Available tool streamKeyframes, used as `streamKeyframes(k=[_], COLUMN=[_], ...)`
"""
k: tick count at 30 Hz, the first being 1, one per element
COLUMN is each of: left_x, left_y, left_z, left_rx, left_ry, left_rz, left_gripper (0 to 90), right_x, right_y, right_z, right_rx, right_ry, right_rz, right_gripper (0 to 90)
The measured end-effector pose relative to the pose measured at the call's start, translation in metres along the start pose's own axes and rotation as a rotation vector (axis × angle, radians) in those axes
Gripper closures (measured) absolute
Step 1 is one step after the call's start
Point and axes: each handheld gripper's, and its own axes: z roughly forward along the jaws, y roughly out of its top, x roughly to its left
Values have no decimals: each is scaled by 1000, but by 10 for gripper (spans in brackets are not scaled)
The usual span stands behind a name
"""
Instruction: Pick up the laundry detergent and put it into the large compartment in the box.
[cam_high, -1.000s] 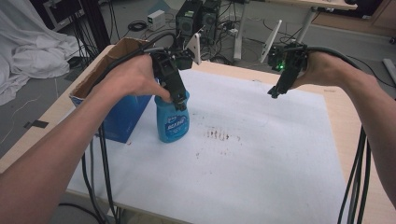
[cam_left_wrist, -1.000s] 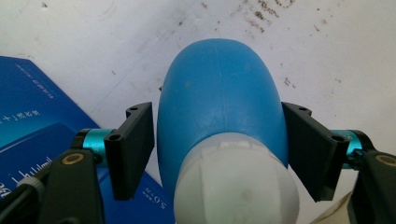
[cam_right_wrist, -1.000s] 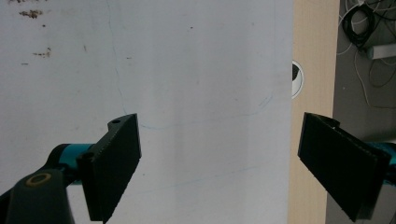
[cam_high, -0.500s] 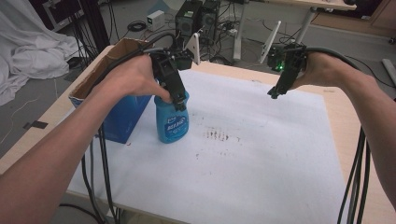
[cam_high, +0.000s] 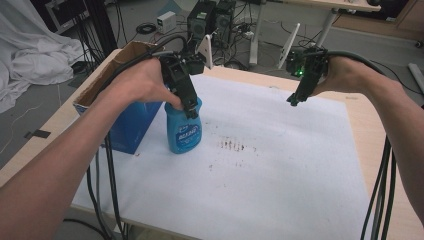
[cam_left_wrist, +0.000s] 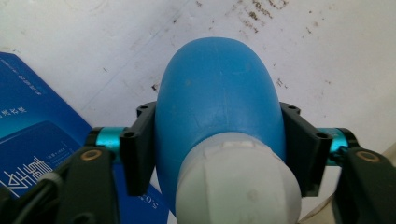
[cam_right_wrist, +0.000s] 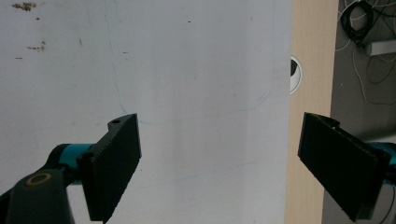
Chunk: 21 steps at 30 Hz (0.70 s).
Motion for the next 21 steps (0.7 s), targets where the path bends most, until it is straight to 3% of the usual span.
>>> streamKeyframes(k=[14, 21], left_x=[-4, -7], left_y=[3, 13], left_z=[-2, -29], left_rx=[10, 2], left_ry=[13, 22], left_rz=[23, 51], left_gripper=[381, 382], right_x=[1, -1], right_y=[-1, -5], right_z=[-4, -6], right_rx=[-1, -6], right_ry=[-5, -4], right_rz=[-3, 9], right_gripper=[124, 124])
